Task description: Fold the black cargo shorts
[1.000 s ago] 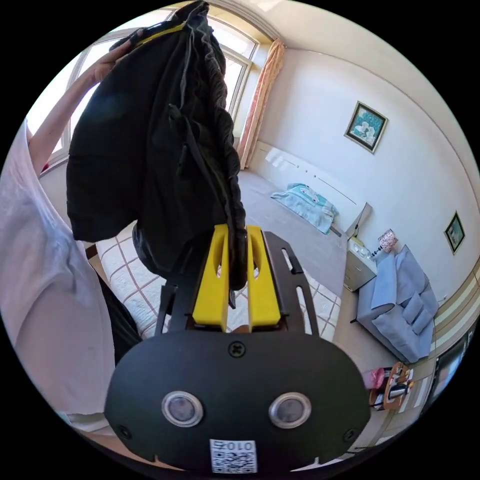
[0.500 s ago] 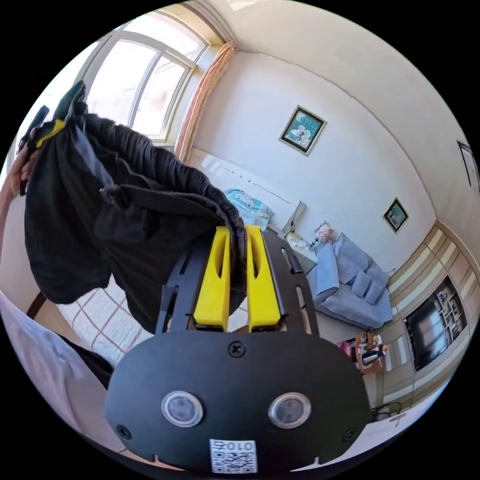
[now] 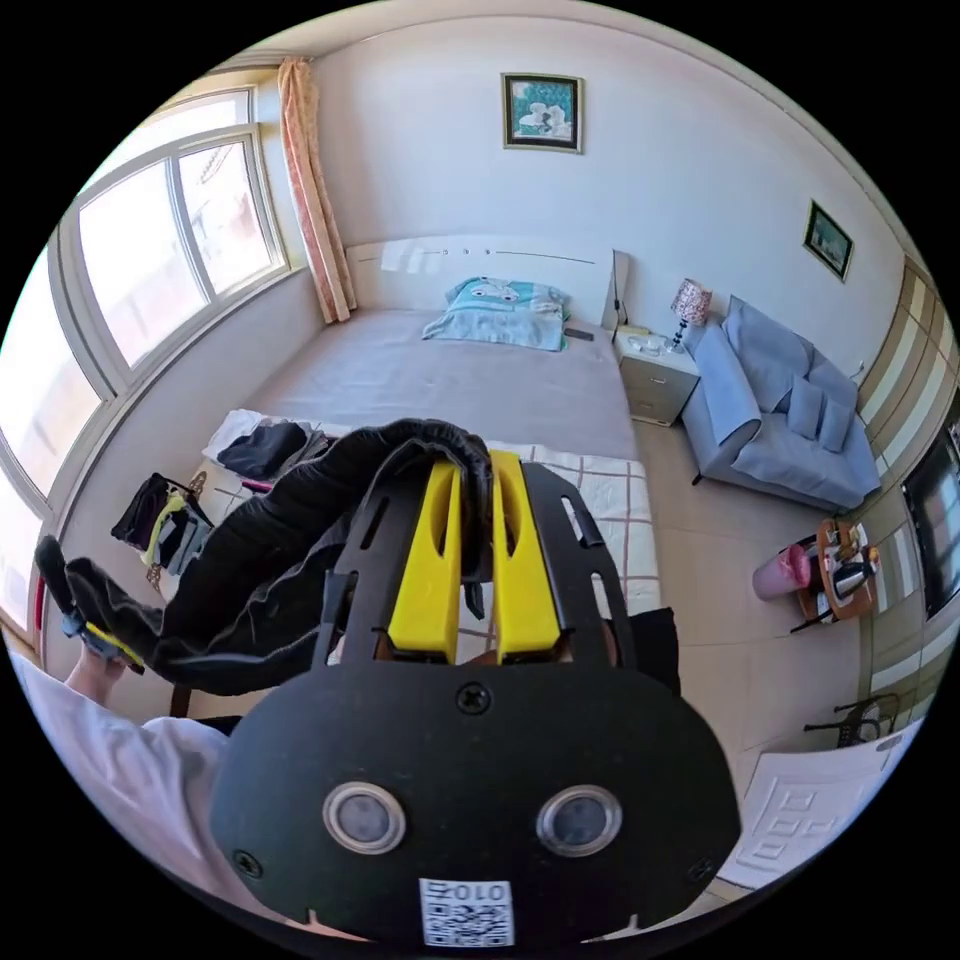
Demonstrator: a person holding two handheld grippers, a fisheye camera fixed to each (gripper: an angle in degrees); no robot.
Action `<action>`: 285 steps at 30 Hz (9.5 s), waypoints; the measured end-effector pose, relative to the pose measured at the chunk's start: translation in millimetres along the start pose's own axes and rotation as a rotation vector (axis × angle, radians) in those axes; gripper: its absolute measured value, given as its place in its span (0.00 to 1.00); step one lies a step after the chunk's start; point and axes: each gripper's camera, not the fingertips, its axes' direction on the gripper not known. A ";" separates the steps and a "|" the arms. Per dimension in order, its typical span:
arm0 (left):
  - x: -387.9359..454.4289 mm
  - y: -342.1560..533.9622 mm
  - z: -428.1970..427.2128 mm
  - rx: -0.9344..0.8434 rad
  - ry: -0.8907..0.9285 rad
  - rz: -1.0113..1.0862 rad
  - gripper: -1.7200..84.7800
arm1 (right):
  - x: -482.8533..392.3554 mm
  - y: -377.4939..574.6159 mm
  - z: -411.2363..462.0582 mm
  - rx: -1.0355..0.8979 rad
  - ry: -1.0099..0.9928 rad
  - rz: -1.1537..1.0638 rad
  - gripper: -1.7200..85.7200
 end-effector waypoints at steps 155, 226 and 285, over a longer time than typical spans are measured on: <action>-572.0 -7.3 -282.9 -0.698 -0.529 -0.088 0.18 | -126.8 244.1 546.1 -0.623 -0.131 -1.173 0.16; -454.0 81.1 -155.8 -0.563 -0.540 -0.365 0.06 | 275.1 436.2 266.3 -0.443 -0.458 0.304 0.09; -467.5 216.3 -312.3 -0.160 -0.340 -0.938 0.29 | 23.6 435.1 201.8 -0.454 -0.435 -0.095 0.06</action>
